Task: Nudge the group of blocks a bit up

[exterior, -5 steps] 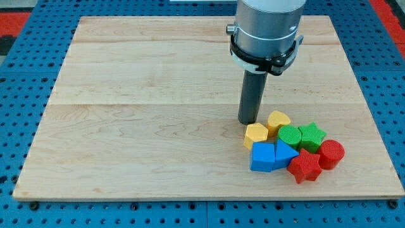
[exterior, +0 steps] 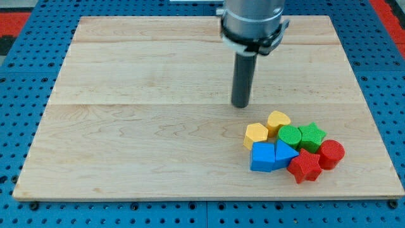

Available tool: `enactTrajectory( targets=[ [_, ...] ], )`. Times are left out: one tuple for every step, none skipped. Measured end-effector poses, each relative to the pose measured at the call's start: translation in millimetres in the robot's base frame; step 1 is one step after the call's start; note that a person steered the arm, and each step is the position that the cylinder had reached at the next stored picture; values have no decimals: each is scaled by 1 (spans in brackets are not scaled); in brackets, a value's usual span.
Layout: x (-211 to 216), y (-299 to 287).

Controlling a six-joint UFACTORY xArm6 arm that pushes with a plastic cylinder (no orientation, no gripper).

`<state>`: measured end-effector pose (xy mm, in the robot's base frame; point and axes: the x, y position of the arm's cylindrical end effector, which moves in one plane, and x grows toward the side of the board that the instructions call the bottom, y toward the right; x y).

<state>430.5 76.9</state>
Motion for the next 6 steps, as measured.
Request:
enactTrajectory(
  targets=[
    [-16, 70],
    [-3, 179],
    [80, 265],
    [139, 266],
    [156, 214],
    [155, 164]
  ],
)
